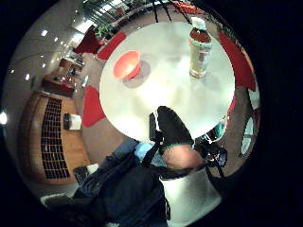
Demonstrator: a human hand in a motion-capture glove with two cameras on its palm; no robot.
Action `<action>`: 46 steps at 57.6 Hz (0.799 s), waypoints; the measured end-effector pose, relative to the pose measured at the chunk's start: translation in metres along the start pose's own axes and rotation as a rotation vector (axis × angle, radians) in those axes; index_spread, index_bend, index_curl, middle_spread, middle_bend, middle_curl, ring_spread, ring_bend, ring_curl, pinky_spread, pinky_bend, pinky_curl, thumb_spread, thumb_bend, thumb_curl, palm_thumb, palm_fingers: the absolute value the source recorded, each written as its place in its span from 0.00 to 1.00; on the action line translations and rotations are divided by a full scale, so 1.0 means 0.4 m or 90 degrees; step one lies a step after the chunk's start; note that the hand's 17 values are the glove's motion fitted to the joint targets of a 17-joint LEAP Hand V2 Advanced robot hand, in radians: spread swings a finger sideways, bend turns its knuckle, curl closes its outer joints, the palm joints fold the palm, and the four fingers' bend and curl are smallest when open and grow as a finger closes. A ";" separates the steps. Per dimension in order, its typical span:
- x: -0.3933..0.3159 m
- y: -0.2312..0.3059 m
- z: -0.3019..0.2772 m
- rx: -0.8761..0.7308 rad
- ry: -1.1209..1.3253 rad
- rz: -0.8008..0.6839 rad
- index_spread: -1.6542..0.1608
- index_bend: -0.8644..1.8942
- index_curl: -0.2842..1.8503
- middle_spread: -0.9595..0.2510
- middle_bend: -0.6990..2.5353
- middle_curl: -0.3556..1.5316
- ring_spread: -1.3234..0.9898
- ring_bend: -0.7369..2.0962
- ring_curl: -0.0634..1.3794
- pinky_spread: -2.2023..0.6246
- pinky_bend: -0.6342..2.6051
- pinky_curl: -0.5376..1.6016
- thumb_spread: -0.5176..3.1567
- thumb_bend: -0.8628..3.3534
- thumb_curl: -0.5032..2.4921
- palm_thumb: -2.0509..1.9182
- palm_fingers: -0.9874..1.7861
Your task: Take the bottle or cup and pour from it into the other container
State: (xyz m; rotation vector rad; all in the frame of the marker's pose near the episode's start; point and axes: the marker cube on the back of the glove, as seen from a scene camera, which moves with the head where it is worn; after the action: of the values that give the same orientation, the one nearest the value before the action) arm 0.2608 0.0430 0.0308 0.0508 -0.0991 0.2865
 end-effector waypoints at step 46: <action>0.256 -0.188 0.244 0.120 -0.370 -0.031 0.75 0.36 0.23 0.83 0.27 0.35 0.65 0.34 0.24 0.89 0.43 0.43 0.40 0.20 0.29 0.64 0.40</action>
State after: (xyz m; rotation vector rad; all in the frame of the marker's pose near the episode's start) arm 0.3711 -0.0067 0.1359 0.3235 -0.6468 0.2252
